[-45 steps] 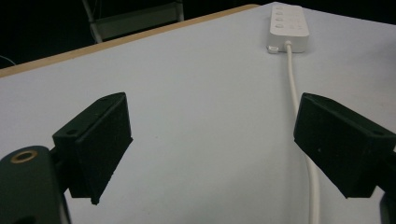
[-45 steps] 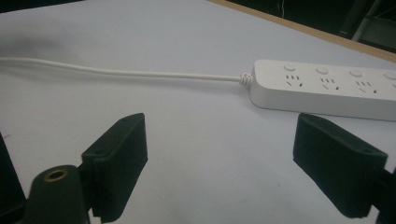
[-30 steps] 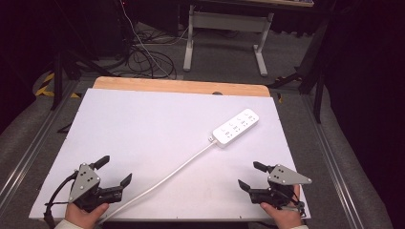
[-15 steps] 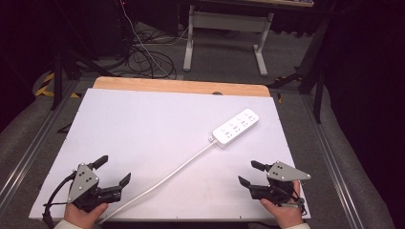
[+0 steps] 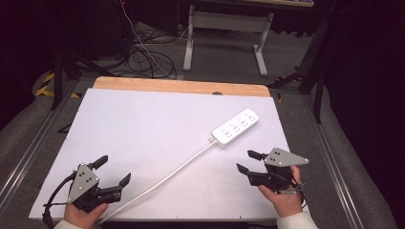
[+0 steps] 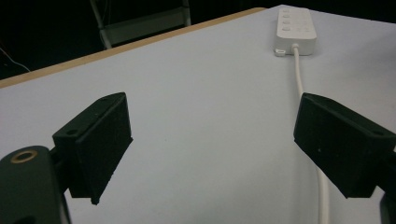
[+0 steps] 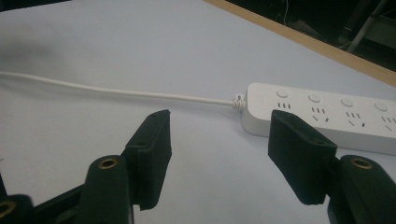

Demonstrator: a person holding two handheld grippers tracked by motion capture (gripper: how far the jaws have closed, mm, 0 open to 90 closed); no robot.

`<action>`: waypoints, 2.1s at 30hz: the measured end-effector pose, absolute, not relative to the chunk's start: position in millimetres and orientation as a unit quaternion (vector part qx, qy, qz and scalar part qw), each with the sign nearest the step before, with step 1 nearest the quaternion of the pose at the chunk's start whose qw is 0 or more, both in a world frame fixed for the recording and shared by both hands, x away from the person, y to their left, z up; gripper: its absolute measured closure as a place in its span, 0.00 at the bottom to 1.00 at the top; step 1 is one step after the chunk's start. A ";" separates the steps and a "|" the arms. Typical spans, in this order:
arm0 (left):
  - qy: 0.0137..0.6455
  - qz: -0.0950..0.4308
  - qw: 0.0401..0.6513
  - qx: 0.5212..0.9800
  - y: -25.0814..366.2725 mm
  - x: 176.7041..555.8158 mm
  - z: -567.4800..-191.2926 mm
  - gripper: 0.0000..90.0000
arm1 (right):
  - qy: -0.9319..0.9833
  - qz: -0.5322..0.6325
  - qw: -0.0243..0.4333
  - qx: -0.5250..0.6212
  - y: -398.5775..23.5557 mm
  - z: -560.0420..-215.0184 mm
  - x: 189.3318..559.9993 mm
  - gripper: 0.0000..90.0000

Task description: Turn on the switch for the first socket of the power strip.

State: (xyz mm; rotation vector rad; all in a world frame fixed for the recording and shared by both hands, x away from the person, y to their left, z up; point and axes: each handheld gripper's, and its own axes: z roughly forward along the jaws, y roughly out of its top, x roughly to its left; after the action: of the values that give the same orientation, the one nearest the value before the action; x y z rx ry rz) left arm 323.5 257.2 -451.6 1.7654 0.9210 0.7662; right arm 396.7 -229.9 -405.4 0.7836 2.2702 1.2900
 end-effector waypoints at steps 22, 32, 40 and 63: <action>0.376 0.310 0.485 0.726 256.8 324.2 -451.9 0.13 | 0.814 0.459 0.202 0.292 -214.9 -377.6 432.4 0.52; 0.375 0.310 0.485 0.726 256.4 324.9 -451.9 0.14 | 0.823 0.442 0.192 0.301 -197.7 -369.4 453.7 0.79; 0.375 0.310 0.485 0.727 256.3 325.0 -451.8 0.14 | 0.821 0.430 0.170 0.335 -187.6 -372.4 479.1 0.97; 0.375 0.309 0.484 0.728 257.1 325.8 -452.2 0.14 | 0.816 0.395 0.177 0.382 -175.5 -407.8 533.3 1.00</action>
State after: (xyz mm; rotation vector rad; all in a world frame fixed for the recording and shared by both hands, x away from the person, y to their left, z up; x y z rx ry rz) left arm 325.8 257.1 -452.2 1.7727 0.9138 0.7516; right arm 533.3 -175.5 -407.8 1.0815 2.3097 1.1186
